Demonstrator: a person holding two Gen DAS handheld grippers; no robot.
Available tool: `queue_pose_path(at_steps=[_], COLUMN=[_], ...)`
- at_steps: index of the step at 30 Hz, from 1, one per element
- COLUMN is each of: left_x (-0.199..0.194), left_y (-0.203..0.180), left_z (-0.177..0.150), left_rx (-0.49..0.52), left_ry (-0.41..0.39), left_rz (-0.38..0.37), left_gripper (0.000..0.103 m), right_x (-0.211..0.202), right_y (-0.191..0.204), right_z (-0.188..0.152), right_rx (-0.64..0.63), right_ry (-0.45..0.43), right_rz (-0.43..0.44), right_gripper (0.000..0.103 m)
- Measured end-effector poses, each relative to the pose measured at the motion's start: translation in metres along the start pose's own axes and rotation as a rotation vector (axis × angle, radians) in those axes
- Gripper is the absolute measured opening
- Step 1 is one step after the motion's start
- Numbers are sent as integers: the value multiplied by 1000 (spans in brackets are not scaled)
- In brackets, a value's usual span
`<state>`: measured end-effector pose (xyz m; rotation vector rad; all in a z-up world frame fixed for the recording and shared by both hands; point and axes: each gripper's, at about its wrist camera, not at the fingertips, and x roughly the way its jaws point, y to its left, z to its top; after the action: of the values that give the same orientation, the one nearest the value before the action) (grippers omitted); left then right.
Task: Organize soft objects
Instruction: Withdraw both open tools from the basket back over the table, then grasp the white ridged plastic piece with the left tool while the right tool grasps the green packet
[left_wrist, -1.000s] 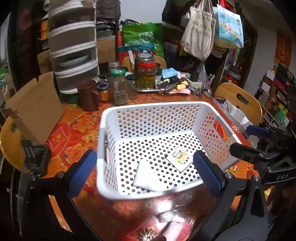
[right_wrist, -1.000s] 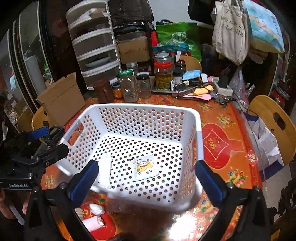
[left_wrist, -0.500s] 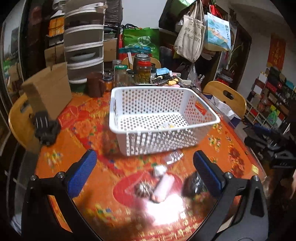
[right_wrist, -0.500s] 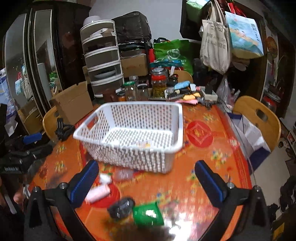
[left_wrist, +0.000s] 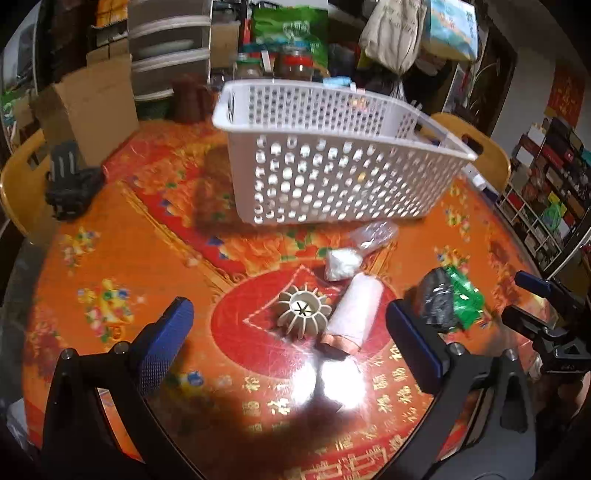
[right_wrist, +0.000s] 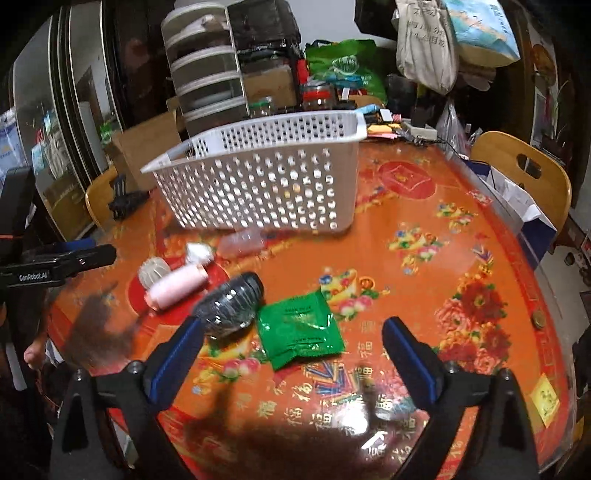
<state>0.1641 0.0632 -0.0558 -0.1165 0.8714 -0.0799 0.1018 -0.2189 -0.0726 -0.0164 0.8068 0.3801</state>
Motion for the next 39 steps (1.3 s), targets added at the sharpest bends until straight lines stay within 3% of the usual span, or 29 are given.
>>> queue_pose_path(at_steps=[8,14,18,29,39], left_x=[44,58,63,71,69], left_y=[10,12,12,13,11], left_z=[2,4,3,1,-6], left_rx=[-34,-32,-32,-34,-34], left_ry=[55,66,73,71,69], left_rz=[-9,-11,-11,-7,13], left_gripper=[98,97,95,92,69], right_x=[37,51,62,65,64], right_y=[1,7,7,13,13], right_z=[-3,0,-1,-3,-3], right_rx=[-43,-74,-80,-122,-118], right_ry=[74,106,138,136,126], right_rz=[-2,-6,-17,-76,-79], right_gripper=[87,84,76,69,67])
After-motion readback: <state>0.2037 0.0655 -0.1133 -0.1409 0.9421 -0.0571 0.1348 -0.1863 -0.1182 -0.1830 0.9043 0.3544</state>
